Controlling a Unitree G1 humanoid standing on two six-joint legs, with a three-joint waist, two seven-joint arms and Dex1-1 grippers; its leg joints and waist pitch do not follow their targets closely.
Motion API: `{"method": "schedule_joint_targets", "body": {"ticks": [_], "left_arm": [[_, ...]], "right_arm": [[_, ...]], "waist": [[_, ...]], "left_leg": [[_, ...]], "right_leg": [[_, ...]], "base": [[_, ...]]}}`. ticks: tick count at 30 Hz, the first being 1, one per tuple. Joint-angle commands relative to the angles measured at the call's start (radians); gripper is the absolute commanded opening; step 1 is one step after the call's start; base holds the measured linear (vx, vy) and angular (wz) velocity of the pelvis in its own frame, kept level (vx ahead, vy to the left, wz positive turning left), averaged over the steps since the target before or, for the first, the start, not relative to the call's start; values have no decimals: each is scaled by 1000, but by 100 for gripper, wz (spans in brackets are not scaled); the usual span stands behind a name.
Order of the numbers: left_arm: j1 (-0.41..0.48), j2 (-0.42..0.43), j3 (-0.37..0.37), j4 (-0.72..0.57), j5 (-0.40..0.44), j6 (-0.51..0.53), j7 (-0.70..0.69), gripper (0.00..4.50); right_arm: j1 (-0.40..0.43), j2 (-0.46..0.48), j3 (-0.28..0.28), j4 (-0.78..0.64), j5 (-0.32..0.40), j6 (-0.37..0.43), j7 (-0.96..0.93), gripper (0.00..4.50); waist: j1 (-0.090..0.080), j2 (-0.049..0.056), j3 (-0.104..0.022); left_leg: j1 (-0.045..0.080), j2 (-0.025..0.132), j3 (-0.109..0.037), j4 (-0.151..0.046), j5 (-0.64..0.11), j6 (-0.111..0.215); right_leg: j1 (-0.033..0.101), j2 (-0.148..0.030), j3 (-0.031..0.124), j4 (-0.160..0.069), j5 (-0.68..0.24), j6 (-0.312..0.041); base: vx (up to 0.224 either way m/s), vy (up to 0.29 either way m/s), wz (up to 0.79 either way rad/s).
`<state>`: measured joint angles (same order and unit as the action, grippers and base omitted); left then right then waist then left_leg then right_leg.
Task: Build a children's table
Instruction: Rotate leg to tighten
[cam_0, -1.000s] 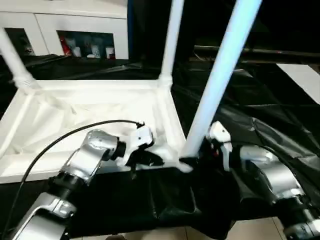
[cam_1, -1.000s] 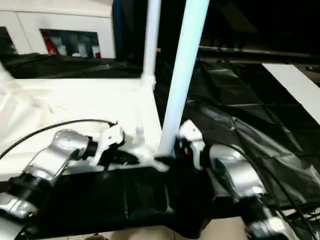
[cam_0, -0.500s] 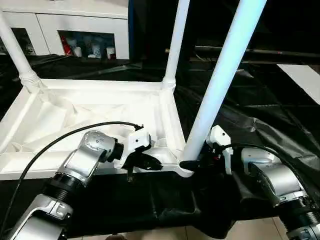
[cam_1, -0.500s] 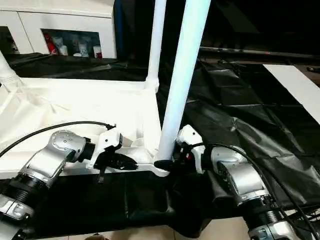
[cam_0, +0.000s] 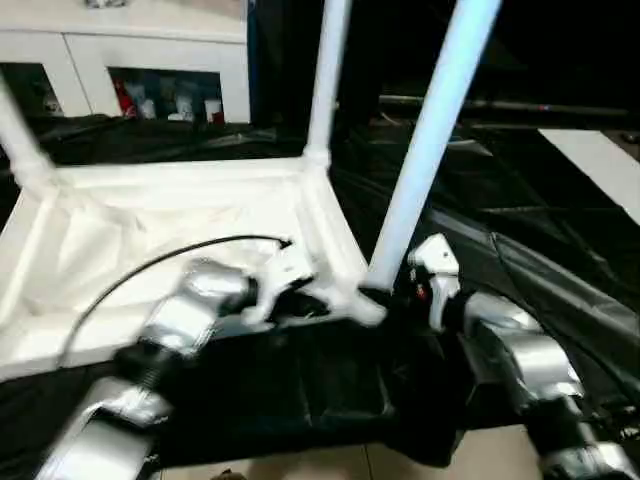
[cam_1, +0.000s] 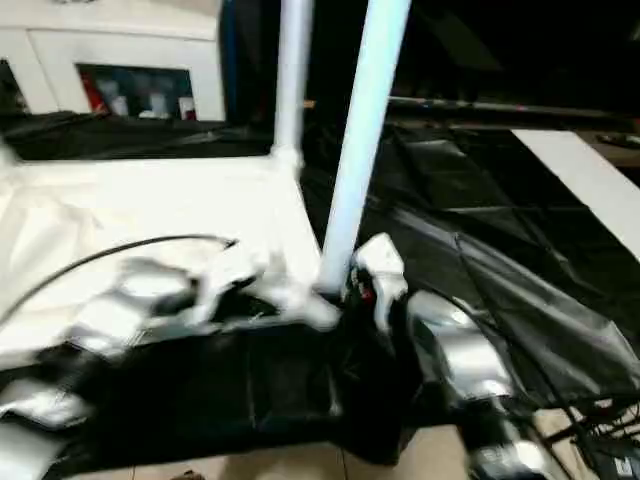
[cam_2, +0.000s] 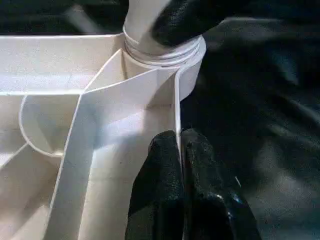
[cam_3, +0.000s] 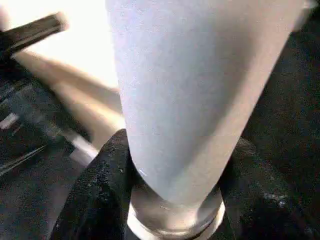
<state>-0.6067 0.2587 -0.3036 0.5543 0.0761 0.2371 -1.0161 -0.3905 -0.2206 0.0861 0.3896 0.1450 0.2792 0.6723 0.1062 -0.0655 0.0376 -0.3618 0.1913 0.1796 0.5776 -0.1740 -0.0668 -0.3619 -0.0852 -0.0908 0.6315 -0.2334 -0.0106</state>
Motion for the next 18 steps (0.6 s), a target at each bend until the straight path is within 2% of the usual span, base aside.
{"method": "schedule_joint_targets", "body": {"ticks": [1, 2, 3, 4, 5, 8, 11, 12, 16, 18], "left_arm": [[-53, -127, -8, 52, 0, 42, 159, 0], [-63, -149, -9, 61, 2, 53, 181, 0], [-70, -166, -14, 65, 6, 58, 194, 0], [-72, -170, -15, 66, 7, 59, 197, 0], [-77, -182, -17, 69, 9, 63, 207, 0], [-84, -209, -31, 74, 18, 52, 202, 0], [-84, -202, -39, 86, 29, 33, 185, 0], [-81, -189, -41, 93, 35, 21, 171, 0], [-70, -164, -43, 81, 31, 12, 135, 0], [-53, -127, -47, 51, 17, 4, 79, 0]], "right_arm": [[-43, 99, 9, 150, -31, 67, -189, 204], [-63, 118, 8, 183, -41, 74, -234, 204], [-80, 132, 10, 211, -52, 76, -269, 204], [-84, 135, 11, 217, -55, 76, -277, 204], [-96, 146, 12, 234, -57, 77, -295, 204], [-127, 194, 11, 259, -51, 58, -297, 204], [-142, 217, -7, 268, -41, 45, -285, 204], [-152, 221, -23, 279, -26, 35, -271, 258], [-153, 202, -31, 274, -9, 32, -233, 291], [-136, 156, -17, 234, -1, 29, -155, 316]], "waist": [[-4, 14, -36], [-9, 12, -35], [-10, 11, -34], [-11, 10, -35], [-9, 21, -35], [-14, 16, -40], [-14, 19, -42], [-14, 19, -42], [-13, 19, -42], [-13, 19, -42]], "left_leg": [[20, 54, -25, -80, -312, -49], [20, 53, -25, -80, -325, -56], [22, 53, -30, -82, -346, -67], [19, 52, -32, -82, -351, -64], [19, 53, -34, -83, -351, -64], [17, 52, -31, -85, -334, -54], [14, 52, -28, -84, -304, -41], [13, 53, -27, -84, -297, -38], [14, 54, -26, -85, -297, -30], [13, 54, -25, -86, -289, -28]], "right_leg": [[18, -90, 63, -107, -336, -157], [15, -90, 63, -109, -363, -153], [15, -92, 61, -115, -417, -136], [16, -94, 61, -122, -442, -116], [17, -94, 61, -121, -434, -111], [15, -86, 63, -116, -337, -121], [18, -83, 64, -108, -262, -142], [19, -84, 64, -107, -246, -147], [19, -85, 64, -106, -237, -158], [21, -84, 64, -104, -216, -161]], "base": [[0, 0, 0], [0, 0, 0], [0, 0, 0], [0, 0, 0], [0, 0, 0], [0, 0, 0], [0, 0, 0], [0, 0, 0], [0, 0, 0], [0, 0, 0]]}}
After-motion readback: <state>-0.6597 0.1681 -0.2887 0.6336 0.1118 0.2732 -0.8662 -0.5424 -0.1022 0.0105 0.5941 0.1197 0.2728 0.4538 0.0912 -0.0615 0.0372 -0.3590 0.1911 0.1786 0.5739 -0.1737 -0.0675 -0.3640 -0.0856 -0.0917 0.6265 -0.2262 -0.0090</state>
